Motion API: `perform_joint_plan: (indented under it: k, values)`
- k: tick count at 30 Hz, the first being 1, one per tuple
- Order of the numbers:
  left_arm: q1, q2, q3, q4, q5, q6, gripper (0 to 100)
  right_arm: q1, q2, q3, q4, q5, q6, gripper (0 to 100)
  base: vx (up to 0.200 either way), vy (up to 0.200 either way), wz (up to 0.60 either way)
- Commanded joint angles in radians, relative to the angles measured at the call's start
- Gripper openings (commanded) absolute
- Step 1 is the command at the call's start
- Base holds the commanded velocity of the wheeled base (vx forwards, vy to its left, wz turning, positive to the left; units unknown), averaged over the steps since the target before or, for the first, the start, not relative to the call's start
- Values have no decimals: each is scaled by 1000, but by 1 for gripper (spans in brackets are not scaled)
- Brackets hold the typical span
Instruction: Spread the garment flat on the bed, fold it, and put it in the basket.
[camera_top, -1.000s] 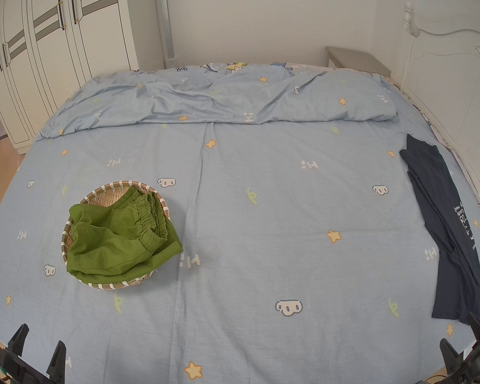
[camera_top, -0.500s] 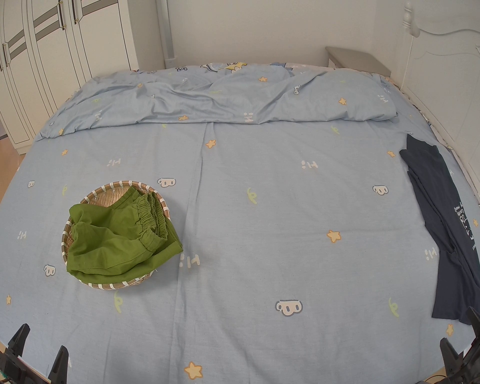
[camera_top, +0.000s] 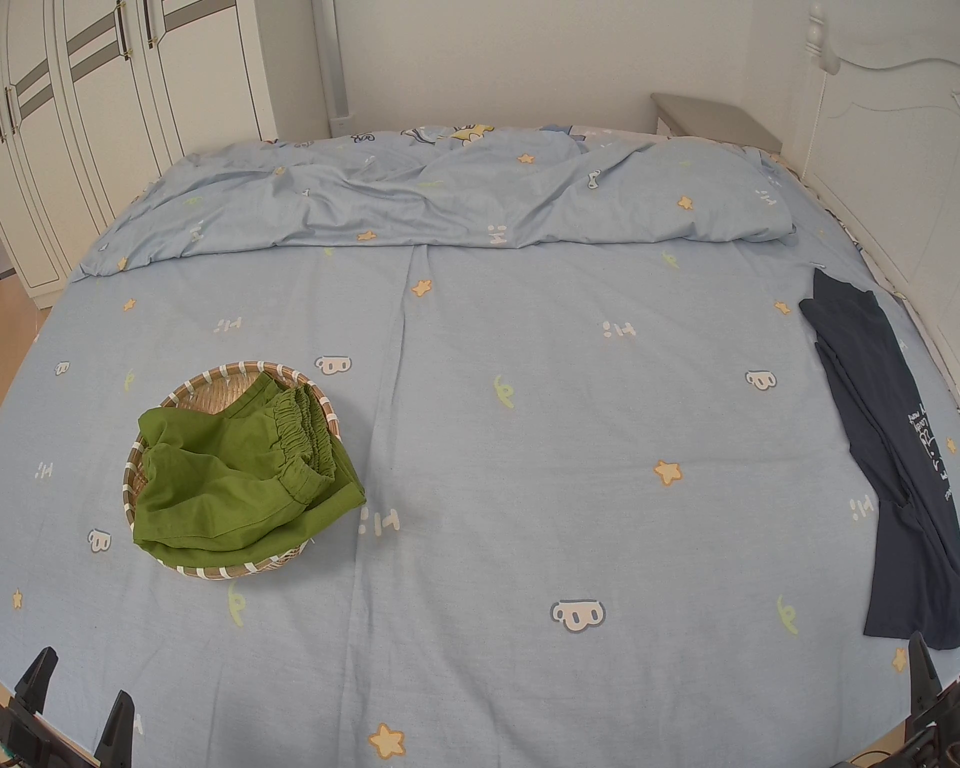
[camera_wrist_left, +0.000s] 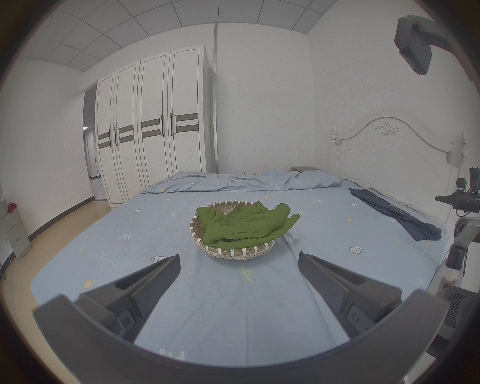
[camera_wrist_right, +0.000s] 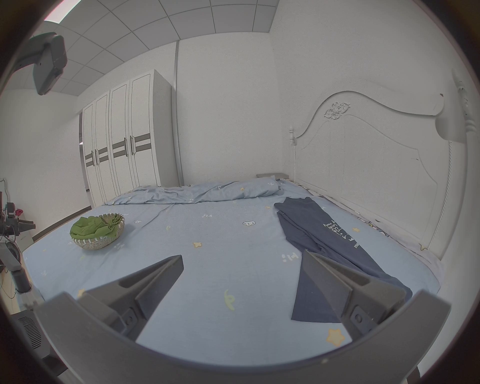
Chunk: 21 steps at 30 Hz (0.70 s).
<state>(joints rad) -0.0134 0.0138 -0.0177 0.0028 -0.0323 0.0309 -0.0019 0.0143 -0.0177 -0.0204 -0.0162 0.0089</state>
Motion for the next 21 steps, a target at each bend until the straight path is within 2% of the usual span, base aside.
perform_joint_plan:
  k: [1,21]
  values:
    - [-2,-2,18,0,0,1,100,0,-7,18,-1,1,-1,100,0,0,0]
    - [1,-2,18,-3,2,-6,100,0,-8,18,10,18,-17,100,0,0,0]
